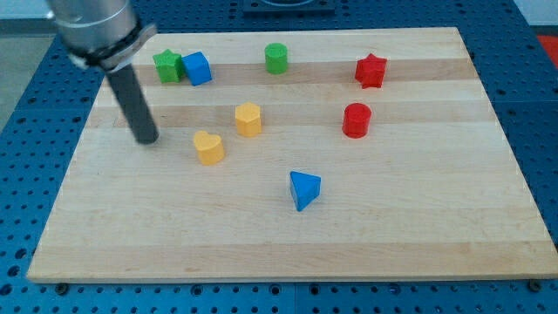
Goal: Point your arm to bottom center
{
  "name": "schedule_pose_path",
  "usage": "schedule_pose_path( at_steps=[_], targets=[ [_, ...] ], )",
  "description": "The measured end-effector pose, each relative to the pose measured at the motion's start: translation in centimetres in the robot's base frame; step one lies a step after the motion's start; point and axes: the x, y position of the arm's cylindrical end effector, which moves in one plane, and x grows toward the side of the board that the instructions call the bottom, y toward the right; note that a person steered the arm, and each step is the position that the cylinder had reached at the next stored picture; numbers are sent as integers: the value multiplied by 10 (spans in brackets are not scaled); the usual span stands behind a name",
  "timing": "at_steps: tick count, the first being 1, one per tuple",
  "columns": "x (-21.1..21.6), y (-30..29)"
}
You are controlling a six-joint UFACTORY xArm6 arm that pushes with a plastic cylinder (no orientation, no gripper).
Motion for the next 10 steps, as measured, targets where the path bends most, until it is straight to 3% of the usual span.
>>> schedule_pose_path(
  at_steps=[1, 3, 5, 6, 8, 9, 10],
  targets=[
    [62, -6],
    [169, 97],
    [150, 223],
    [125, 249],
    [118, 135],
    [129, 138],
    [146, 182]
  ],
)
